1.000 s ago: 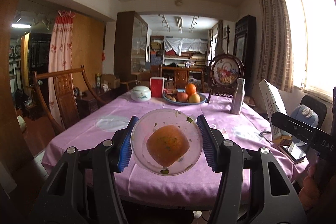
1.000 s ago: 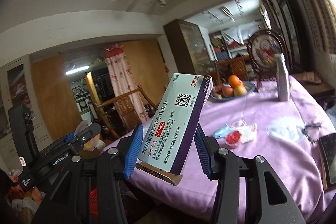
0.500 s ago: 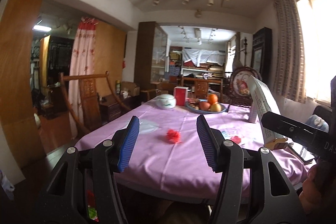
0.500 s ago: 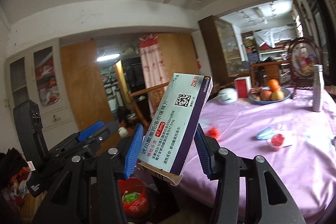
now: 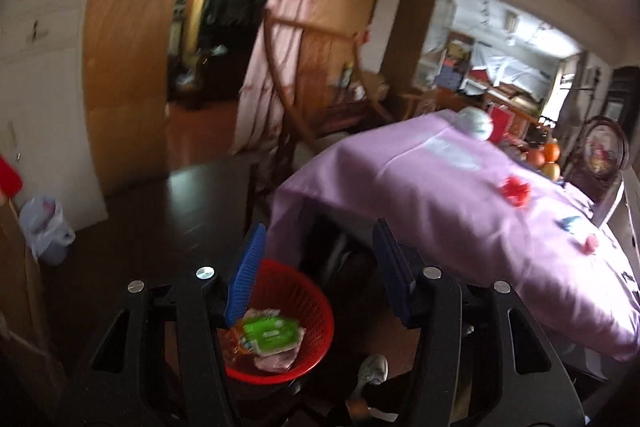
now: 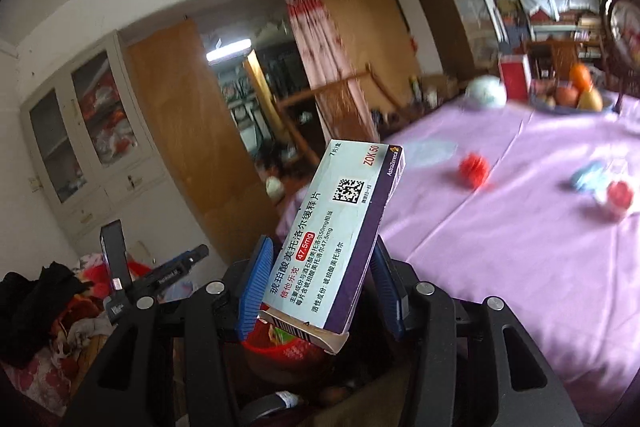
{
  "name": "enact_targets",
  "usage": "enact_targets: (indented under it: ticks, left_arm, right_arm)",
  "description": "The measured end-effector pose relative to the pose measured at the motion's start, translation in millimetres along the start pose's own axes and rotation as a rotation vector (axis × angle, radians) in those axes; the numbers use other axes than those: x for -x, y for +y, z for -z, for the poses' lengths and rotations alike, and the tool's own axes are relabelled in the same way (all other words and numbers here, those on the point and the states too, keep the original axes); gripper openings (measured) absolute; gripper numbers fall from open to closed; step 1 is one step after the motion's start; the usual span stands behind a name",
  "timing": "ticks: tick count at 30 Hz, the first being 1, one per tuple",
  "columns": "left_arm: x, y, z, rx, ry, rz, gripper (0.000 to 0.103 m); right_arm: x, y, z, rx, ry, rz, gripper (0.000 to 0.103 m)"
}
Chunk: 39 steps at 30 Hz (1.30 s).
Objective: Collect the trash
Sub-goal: 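Carry both items toward the red wastebasket and lower them over it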
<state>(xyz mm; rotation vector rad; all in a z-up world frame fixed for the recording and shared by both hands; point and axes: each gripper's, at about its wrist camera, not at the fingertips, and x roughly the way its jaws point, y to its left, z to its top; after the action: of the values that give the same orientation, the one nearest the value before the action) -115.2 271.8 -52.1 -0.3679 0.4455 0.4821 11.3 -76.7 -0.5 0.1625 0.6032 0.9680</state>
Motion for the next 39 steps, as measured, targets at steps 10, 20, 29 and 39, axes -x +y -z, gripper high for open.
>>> enact_targets:
  ticks: [10, 20, 29, 39]
  left_arm:
    - [-49.5, -5.1, 34.3, 0.005, 0.121, 0.041, 0.056]
    - [-79.4, 26.1, 42.1, 0.064, 0.178, -0.04, 0.071]
    - [-76.4, 60.9, 41.4, 0.138, 0.171, -0.159, 0.09]
    - [-71.1, 115.6, 37.4, 0.297, 0.16, -0.273, 0.095]
  right_arm:
    - [-60.3, -11.5, 20.6, 0.014, 0.124, 0.021, 0.049]
    - [-114.8, -3.9, 16.4, 0.041, 0.209, -0.017, 0.049]
    - [-153.7, 33.0, 11.5, 0.109, 0.257, -0.075, 0.049]
    - [-190.7, 69.2, 22.2, 0.157, 0.334, -0.142, 0.049]
